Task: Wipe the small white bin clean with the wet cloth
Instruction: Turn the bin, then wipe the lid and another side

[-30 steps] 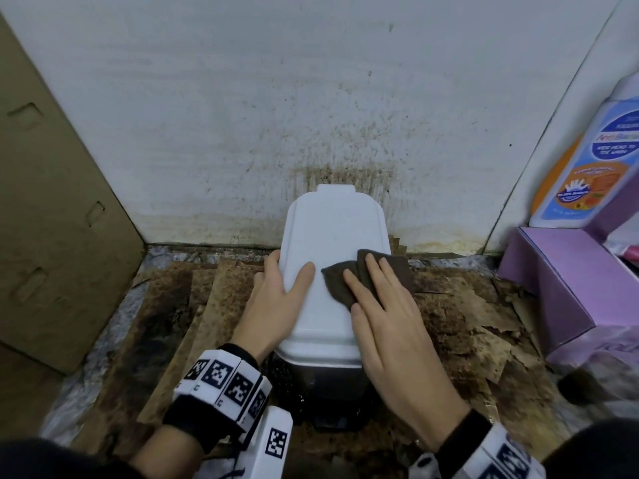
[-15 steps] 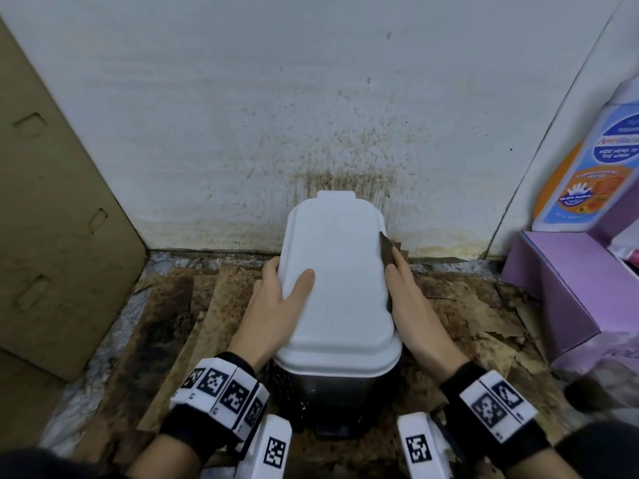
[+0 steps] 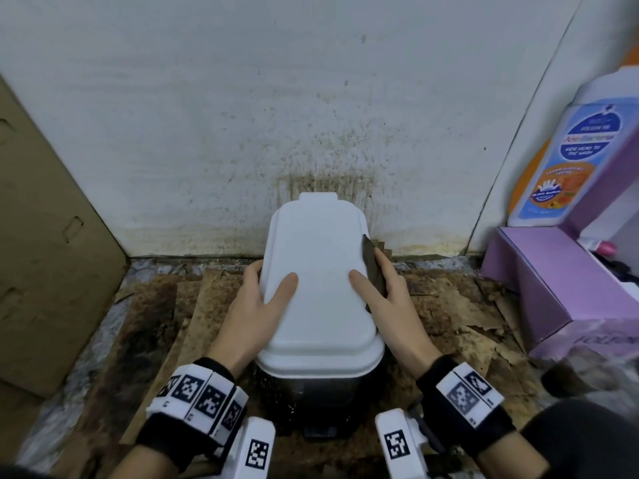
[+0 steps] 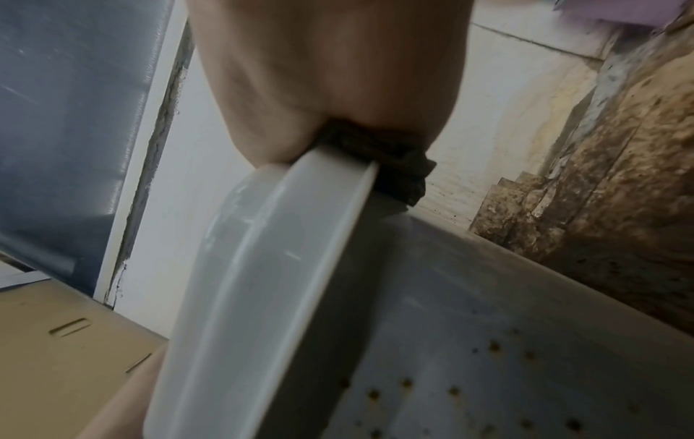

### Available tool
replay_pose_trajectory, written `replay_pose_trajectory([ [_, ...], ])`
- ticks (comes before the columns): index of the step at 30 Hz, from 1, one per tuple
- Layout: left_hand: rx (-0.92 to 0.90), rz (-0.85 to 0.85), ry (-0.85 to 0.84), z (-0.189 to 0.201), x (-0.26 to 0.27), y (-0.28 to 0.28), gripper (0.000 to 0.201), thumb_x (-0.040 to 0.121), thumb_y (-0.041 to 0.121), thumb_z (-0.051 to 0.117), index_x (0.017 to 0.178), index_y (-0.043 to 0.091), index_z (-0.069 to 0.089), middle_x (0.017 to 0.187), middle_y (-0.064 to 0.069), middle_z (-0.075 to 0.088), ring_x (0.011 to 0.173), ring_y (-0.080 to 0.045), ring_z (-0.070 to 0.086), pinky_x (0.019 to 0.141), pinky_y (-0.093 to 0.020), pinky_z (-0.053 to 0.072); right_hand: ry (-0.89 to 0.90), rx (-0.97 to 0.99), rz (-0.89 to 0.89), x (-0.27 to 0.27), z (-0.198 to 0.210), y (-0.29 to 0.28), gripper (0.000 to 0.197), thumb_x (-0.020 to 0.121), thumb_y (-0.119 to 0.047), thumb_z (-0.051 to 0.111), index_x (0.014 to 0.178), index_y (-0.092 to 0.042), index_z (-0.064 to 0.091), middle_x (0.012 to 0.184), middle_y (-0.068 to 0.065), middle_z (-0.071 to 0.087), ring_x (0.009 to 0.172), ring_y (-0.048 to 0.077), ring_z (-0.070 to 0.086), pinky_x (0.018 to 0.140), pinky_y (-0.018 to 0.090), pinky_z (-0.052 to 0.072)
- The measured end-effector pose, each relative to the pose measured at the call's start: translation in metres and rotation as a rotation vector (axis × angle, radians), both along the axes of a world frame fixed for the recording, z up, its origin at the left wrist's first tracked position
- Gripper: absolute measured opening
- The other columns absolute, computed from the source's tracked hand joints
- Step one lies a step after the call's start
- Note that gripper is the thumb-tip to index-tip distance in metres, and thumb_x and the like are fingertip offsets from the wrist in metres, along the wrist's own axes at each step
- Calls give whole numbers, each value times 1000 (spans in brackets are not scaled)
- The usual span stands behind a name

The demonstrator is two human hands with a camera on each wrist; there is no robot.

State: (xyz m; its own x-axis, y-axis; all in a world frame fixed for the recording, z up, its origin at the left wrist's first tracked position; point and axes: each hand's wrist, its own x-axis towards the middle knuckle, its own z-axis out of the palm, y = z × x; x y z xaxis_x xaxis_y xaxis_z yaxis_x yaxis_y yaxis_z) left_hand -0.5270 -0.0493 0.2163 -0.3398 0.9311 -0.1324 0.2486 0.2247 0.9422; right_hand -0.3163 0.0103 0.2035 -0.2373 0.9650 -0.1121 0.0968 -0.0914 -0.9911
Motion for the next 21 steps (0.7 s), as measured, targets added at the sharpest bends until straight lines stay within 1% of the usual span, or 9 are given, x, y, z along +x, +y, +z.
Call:
replay_pose_trajectory([
  [1, 1, -8, -5, 2, 1, -1, 51, 91, 60, 62, 132, 39, 41, 122, 16, 65, 105, -8, 68, 90, -39, 57, 3, 0, -18, 0, 1, -2, 91, 77, -76, 68, 155, -55, 27, 150, -13, 41, 133, 17, 54, 108, 49, 50],
  [4, -7, -50, -26, 8, 0, -3, 52, 90, 59, 62, 134, 40, 42, 119, 18, 66, 102, -6, 70, 91, -41, 58, 16, 15, -85, -2, 3, -13, 88, 80, -72, 68, 156, -52, 28, 146, -15, 40, 133, 17, 53, 108, 47, 50],
  [6, -8, -85, -7, 14, -2, -2, 54, 90, 59, 62, 138, 40, 43, 118, 20, 67, 98, -1, 71, 88, -37, 58, 23, 25, -156, -6, 6, -22, 80, 89, -61, 68, 158, -46, 29, 136, -18, 39, 131, 15, 50, 108, 44, 49],
  [8, -10, -125, 9, 22, -5, 2, 55, 90, 59, 62, 139, 41, 45, 119, 21, 67, 94, 3, 70, 82, -30, 57, 20, 23, -236, -10, 8, -33, 75, 94, -52, 66, 159, -42, 29, 132, -16, 36, 130, 15, 47, 107, 40, 48],
  [11, -28, -202, 20, 32, -11, 9, 53, 90, 59, 62, 138, 43, 48, 120, 21, 66, 91, 6, 69, 77, -26, 55, 15, 22, -314, -18, 9, -46, 76, 96, -49, 64, 160, -41, 24, 135, -11, 33, 133, 16, 40, 99, 31, 40],
  [14, -45, -254, 79, 34, -16, 14, 49, 91, 58, 61, 136, 44, 49, 120, 22, 65, 89, 8, 68, 75, -24, 53, 40, 11, -341, -24, 5, -55, 79, 96, -50, 63, 161, -41, 20, 132, -13, 30, 132, 15, 37, 96, 26, 36],
  [17, -60, -238, 93, 27, -22, 15, 49, 90, 61, 62, 135, 49, 49, 120, 22, 66, 92, 6, 69, 80, -29, 56, 49, 10, -311, -30, 1, -59, 83, 95, -52, 63, 162, -42, 15, 133, -15, 28, 129, 13, 38, 95, 25, 38],
  [19, -78, -219, 100, 23, -27, 13, 51, 87, 68, 61, 135, 53, 48, 121, 25, 65, 99, 1, 69, 88, -37, 57, 46, 12, -293, -34, 0, -58, 83, 95, -53, 62, 162, -44, 14, 132, -16, 28, 129, 12, 36, 95, 26, 39],
  [21, -85, -210, 134, 24, -27, 10, 54, 87, 71, 58, 137, 54, 46, 124, 27, 62, 108, -4, 66, 93, -40, 55, 35, 20, -296, -37, 0, -55, 81, 96, -53, 61, 161, -43, 14, 132, -17, 26, 130, 12, 33, 98, 28, 37],
])
